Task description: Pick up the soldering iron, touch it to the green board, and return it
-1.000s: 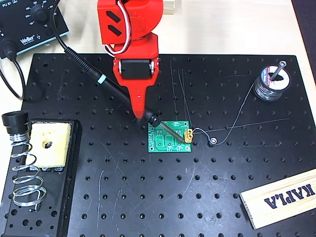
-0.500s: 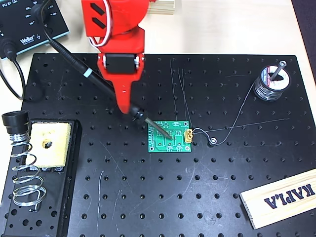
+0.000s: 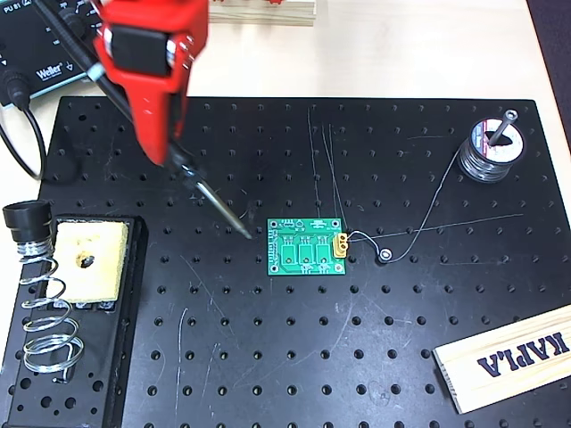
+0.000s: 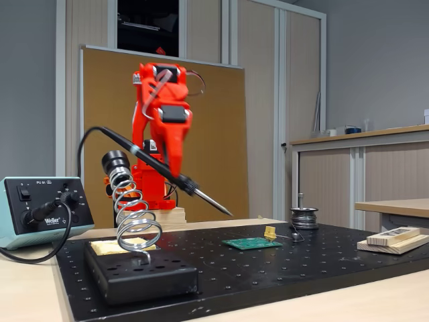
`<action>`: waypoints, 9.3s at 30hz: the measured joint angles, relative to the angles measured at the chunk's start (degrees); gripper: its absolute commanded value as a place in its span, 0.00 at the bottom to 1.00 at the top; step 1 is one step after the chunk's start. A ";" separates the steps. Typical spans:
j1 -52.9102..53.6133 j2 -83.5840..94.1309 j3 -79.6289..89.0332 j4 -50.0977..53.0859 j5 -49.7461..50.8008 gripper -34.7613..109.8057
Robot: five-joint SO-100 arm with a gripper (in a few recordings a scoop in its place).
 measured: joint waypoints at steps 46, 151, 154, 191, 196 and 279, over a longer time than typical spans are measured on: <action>25.14 -19.25 -46.49 36.21 13.97 0.24; -2.11 -33.22 -46.58 30.67 3.43 0.30; -4.66 -31.29 -42.28 31.46 3.08 0.30; -8.79 -27.95 -27.42 1.05 21.01 0.30; -10.28 -28.13 -27.42 0.26 21.09 0.30; -3.52 86.66 62.40 10.63 14.50 0.24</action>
